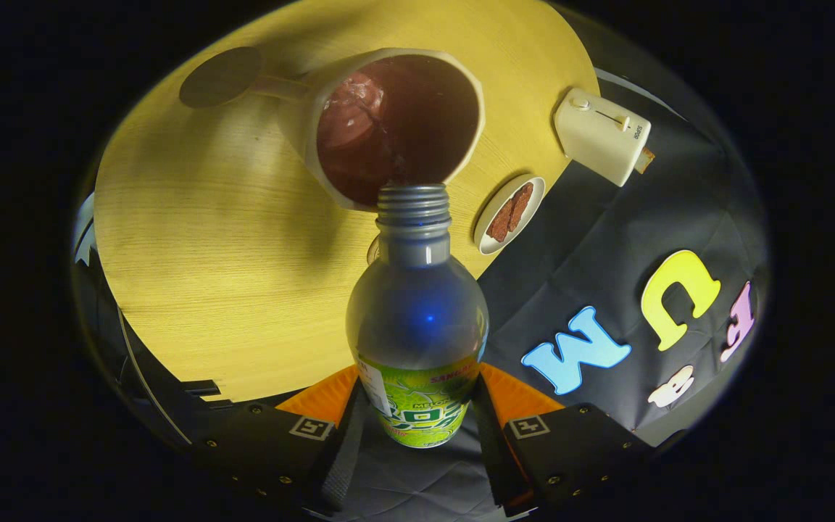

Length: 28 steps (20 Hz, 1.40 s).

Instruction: Take the bottle from table, then pour the juice into the cup, finally place the bottle on the coaster

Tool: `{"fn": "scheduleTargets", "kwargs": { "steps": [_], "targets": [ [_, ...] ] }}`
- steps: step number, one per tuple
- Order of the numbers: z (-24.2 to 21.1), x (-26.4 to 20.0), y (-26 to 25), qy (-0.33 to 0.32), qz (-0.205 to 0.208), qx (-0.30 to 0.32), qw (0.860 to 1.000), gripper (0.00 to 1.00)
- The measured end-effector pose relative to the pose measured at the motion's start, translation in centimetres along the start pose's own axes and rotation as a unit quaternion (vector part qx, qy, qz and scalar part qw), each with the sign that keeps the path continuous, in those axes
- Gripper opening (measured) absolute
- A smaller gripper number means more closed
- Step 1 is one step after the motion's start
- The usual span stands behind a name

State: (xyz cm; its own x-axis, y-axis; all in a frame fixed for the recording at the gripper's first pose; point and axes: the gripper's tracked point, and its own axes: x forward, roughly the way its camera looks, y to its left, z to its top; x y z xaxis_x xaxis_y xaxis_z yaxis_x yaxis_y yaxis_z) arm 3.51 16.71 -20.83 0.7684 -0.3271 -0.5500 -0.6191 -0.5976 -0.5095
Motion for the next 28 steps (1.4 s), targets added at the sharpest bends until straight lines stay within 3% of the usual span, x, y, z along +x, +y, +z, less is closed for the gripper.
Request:
{"fn": "scheduleTargets", "kwargs": {
  "steps": [15, 28],
  "targets": [
    [0.2, -0.2, -0.1, 0.001, 0.006, -0.002, 1.000, 0.73],
    [1.1, 0.3, 2.6, -0.053, 0.044, 0.096, 0.993, 0.73]
  ]
}}
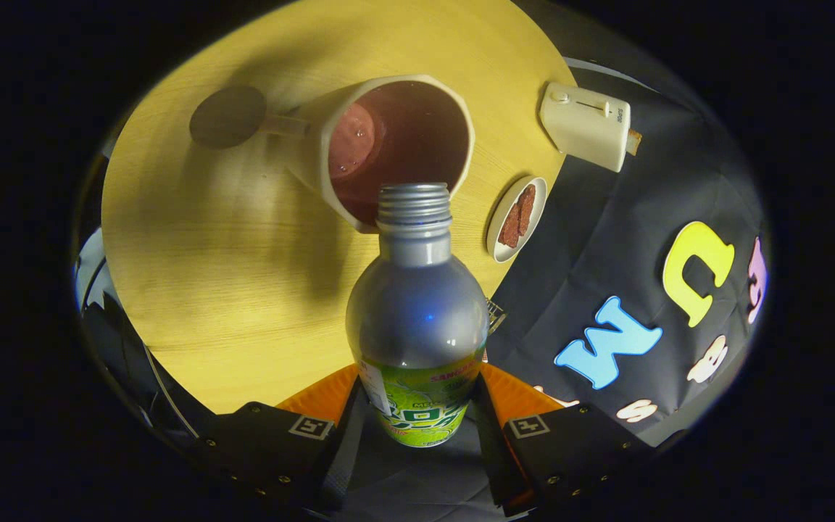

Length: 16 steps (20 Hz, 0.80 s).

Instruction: Take the bottle from table, then pour the juice into the cup, finally place the bottle on the coaster

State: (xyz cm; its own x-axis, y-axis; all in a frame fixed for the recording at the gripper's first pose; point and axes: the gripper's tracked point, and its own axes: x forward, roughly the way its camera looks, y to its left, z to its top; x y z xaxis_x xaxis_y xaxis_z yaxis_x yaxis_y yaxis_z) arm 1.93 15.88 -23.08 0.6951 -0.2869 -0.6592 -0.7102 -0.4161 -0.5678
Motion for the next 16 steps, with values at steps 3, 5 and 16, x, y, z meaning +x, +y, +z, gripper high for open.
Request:
{"fn": "scheduleTargets", "kwargs": {
  "steps": [3, 5, 16],
  "targets": [
    [-0.2, 0.3, 0.9, -0.018, 0.015, 0.039, 0.999, 0.73],
    [-0.2, 0.6, 1.4, -0.031, 0.024, 0.065, 0.997, 0.73],
    [1.5, 1.2, 4.2, -0.126, 0.077, 0.214, 0.966, 0.73]
  ]
}}
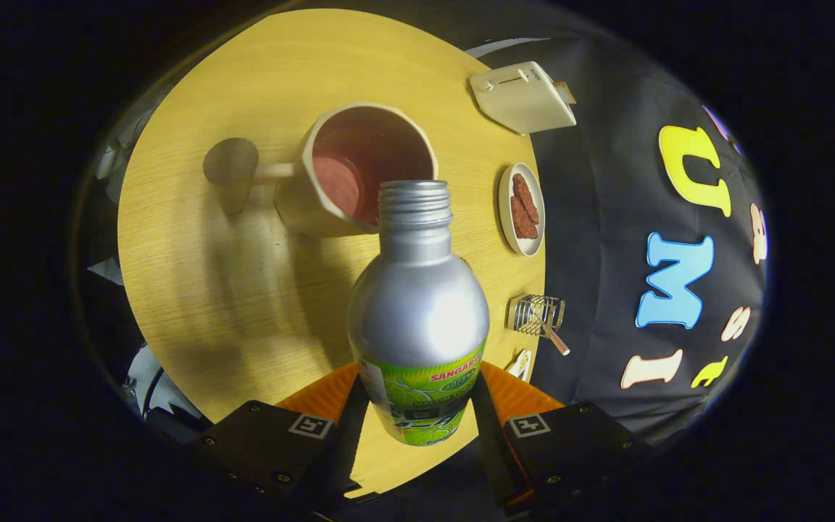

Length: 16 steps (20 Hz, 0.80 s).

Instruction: Take the bottle from table, then pour the juice into the cup, finally place the bottle on the coaster

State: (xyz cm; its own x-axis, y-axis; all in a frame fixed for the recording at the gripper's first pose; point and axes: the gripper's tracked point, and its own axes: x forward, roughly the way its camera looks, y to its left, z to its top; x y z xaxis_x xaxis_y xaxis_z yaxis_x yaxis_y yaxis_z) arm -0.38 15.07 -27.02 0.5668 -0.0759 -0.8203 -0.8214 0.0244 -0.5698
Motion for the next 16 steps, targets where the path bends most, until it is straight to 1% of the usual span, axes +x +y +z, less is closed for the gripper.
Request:
{"fn": "scheduleTargets", "kwargs": {
  "steps": [2, 5, 10, 14, 16],
  "targets": [
    [-0.2, 0.3, 0.7, -0.016, 0.014, 0.030, 0.999, 0.73],
    [0.1, 0.6, 1.6, -0.043, 0.045, 0.098, 0.993, 0.73],
    [0.8, 1.2, 1.6, -0.086, 0.080, 0.203, 0.972, 0.73],
    [1.0, 1.3, 1.2, -0.116, 0.094, 0.256, 0.955, 0.73],
    [0.7, 2.2, 0.6, -0.134, 0.100, 0.281, 0.945, 0.73]
  ]
}}
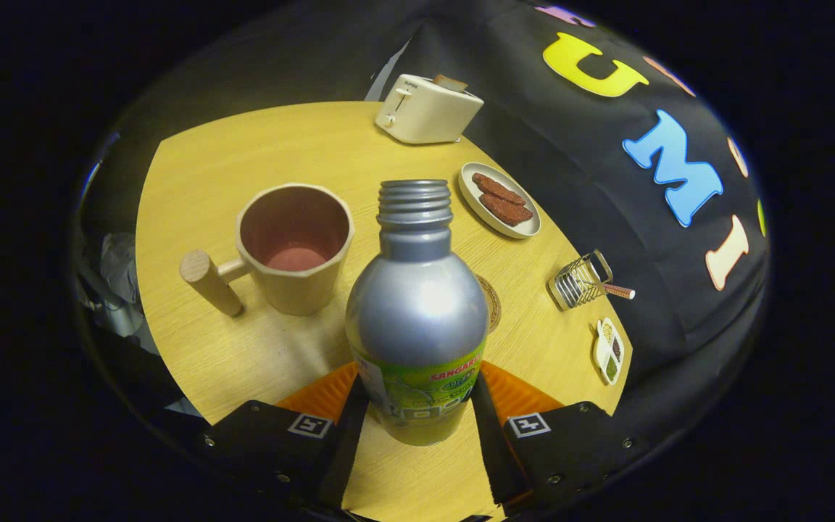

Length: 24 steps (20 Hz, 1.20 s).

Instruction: Take the bottle from table, then pour the juice into the cup, finally place the bottle on the coaster

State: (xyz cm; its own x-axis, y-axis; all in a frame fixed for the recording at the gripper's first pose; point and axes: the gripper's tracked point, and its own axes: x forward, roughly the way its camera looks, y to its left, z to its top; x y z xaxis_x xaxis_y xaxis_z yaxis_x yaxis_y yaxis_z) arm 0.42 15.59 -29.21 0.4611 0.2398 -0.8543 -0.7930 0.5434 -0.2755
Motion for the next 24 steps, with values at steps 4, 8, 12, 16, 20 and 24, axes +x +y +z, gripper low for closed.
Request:
{"fn": "scheduleTargets", "kwargs": {
  "steps": [4, 8, 12, 16, 20, 24],
  "targets": [
    [0.7, 0.3, -0.9, -0.035, 0.015, 0.052, 0.998, 0.73],
    [2.0, 0.8, -1.7, -0.076, 0.035, 0.104, 0.991, 0.73],
    [3.0, 1.8, -2.9, -0.110, 0.045, 0.132, 0.984, 0.73],
    [4.5, 2.6, -4.2, -0.143, 0.052, 0.165, 0.974, 0.73],
    [5.7, 3.8, -5.7, -0.167, 0.055, 0.196, 0.965, 0.73],
    [6.3, 5.3, -7.3, -0.179, 0.058, 0.238, 0.953, 0.73]
  ]
}}
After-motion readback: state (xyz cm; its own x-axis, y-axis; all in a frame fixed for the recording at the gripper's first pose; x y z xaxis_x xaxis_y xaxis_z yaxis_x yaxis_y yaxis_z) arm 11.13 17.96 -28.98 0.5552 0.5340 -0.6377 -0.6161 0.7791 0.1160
